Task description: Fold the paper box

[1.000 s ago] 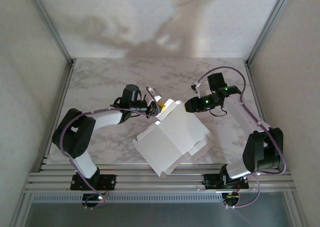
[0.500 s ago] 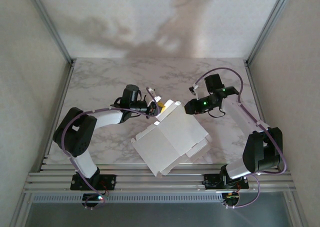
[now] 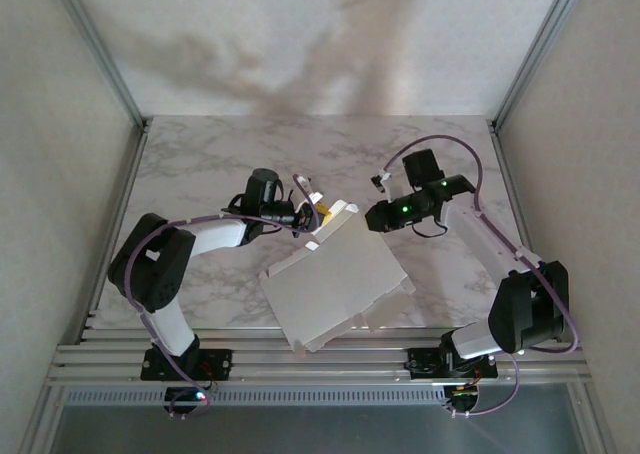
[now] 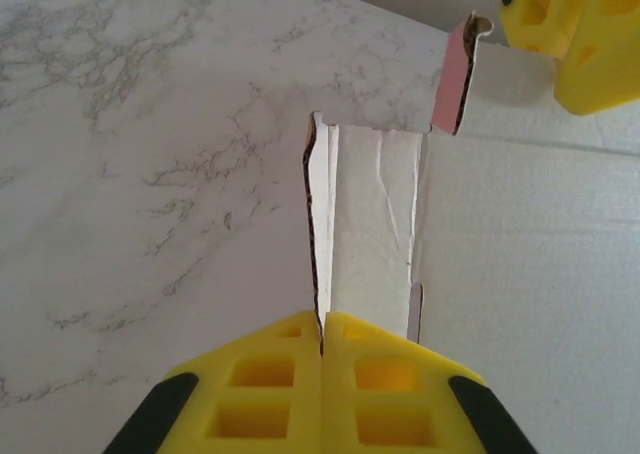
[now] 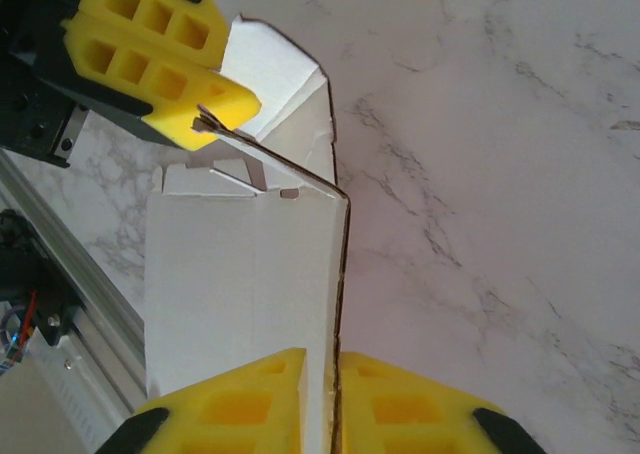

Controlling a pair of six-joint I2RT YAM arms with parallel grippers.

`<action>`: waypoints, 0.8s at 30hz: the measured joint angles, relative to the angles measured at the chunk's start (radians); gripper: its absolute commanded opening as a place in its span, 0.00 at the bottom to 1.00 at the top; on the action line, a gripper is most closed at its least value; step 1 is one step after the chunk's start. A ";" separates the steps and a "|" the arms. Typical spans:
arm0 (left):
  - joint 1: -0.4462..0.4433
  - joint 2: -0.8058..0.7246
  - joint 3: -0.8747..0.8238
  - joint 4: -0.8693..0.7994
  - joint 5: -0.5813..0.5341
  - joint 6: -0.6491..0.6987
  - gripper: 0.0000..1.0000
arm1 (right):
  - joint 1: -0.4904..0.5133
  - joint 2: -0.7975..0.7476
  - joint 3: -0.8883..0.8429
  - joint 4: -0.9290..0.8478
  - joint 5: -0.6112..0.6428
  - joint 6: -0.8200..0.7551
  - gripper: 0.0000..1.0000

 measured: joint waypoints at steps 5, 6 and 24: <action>0.004 0.000 0.000 0.001 0.005 0.000 0.00 | 0.019 0.000 0.000 0.000 0.038 0.003 0.06; 0.004 0.000 0.000 0.001 0.006 0.000 0.00 | 0.022 0.000 0.000 0.000 0.047 0.003 0.05; 0.024 0.000 0.005 0.012 0.043 -0.046 0.02 | 0.187 0.015 0.150 -0.111 0.363 0.003 0.00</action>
